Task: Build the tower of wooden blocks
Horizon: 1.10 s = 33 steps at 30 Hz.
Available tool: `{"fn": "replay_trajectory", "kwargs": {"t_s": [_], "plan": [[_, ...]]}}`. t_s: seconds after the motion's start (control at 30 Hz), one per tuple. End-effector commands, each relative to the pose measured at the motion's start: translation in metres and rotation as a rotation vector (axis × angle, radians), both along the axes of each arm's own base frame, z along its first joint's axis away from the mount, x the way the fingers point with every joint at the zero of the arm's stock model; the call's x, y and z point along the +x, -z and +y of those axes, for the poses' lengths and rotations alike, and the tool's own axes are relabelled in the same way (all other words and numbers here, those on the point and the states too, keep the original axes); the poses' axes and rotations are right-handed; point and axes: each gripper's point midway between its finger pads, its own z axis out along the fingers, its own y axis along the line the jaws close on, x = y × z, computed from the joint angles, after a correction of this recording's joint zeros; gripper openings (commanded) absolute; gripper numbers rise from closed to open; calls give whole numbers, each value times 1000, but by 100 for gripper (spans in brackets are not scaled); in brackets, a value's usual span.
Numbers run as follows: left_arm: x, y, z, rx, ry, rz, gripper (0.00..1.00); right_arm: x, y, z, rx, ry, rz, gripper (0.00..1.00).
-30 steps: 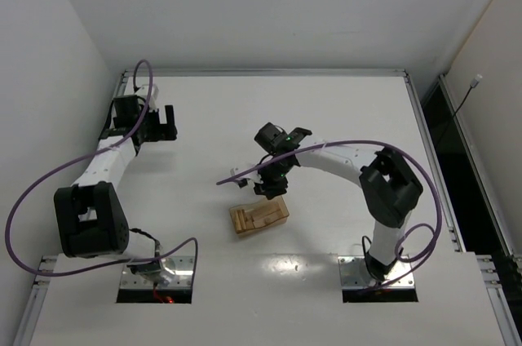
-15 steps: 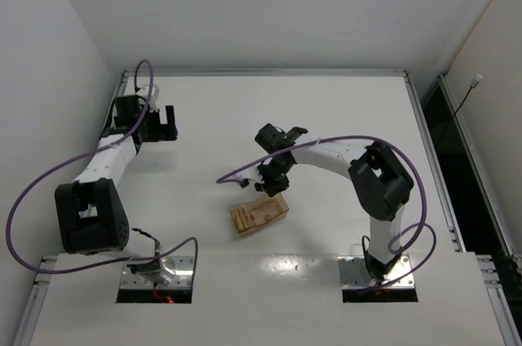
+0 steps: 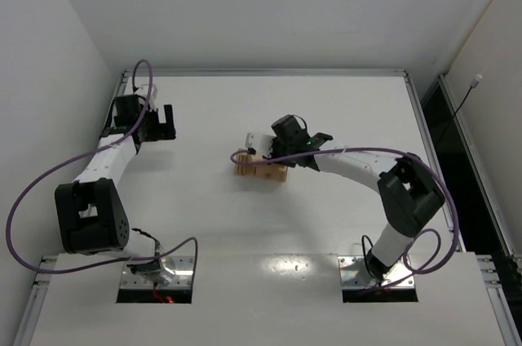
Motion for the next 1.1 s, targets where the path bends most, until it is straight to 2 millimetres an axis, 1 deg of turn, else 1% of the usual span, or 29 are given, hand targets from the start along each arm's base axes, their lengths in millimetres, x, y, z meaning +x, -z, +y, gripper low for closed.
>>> {"fn": "replay_trajectory", "kwargs": {"t_s": [0.0,0.03,0.07,0.1,0.13,0.17,0.2,0.23,0.3,0.33,0.37,0.4,0.43,0.47,0.5,0.57,0.6,0.63,0.67,0.7,0.73,0.77,0.83,0.87,0.9,0.97,1.0,1.03,1.07], "plan": [[6,-28,5,18,-41,-96,100,83,-83,-2,175,347,-396,0],[6,-28,5,10,-46,-96,100,91,-89,-15,160,451,-466,0],[6,-28,6,16,-54,-95,100,95,-91,-19,152,501,-524,0],[6,-28,6,16,-54,-95,100,107,-106,-28,167,595,-642,0],[6,-28,6,16,-54,-95,100,108,-102,-36,153,623,-679,0],[6,-28,6,16,-54,-95,100,109,-106,-35,140,624,-723,0],[5,-27,6,15,-54,-86,100,112,-117,-37,150,672,-790,0],[7,-30,6,16,-54,-95,100,112,-106,-37,101,673,-799,0],[7,-33,8,21,-61,-95,100,111,-105,-37,16,674,-851,0],[7,-33,8,21,-61,-95,100,116,-115,-36,53,700,-898,0],[7,-33,8,21,-61,-95,100,114,-109,-33,19,671,-920,0],[9,-37,8,22,-61,-104,100,114,-110,-35,17,675,-944,0],[9,-37,10,29,-70,-103,100,114,-118,-30,60,678,-983,0],[9,-37,10,29,-70,-103,100,112,-117,-37,37,700,-1005,0],[9,-37,10,29,-70,-103,100,109,-112,-35,-10,666,-1026,0],[7,-35,11,26,-82,-93,100,102,-128,-30,50,673,-1105,0],[7,-35,11,26,-82,-93,100,93,-122,-29,-6,619,-1128,0],[7,-35,15,27,-93,-93,100,89,-121,-28,-9,606,-1150,0],[7,-31,15,26,-93,-84,100,79,-132,-27,7,594,-1204,0],[7,-31,15,26,-93,-84,100,75,-132,-26,8,586,-1225,0],[7,-31,15,26,-93,-84,100,70,-140,-27,49,603,-1261,0],[7,-31,15,26,-93,-84,100,67,-135,-29,34,579,-1275,0],[7,-28,19,18,-108,-75,100,55,-142,-19,47,531,-1321,0],[9,-32,19,19,-108,-84,100,50,-137,-18,35,514,-1327,0],[9,-32,19,19,-108,-84,100,43,-139,-11,26,473,-1351,0],[12,-32,20,18,-108,-83,100,34,-141,-6,35,452,-1390,0],[14,-36,18,6,-107,-93,100,29,-135,2,20,417,-1389,0],[14,-32,18,4,-107,-84,100,29,-135,2,20,416,-1389,0],[12,-30,18,3,-107,-73,100,25,-131,9,12,390,-1388,0]]}}
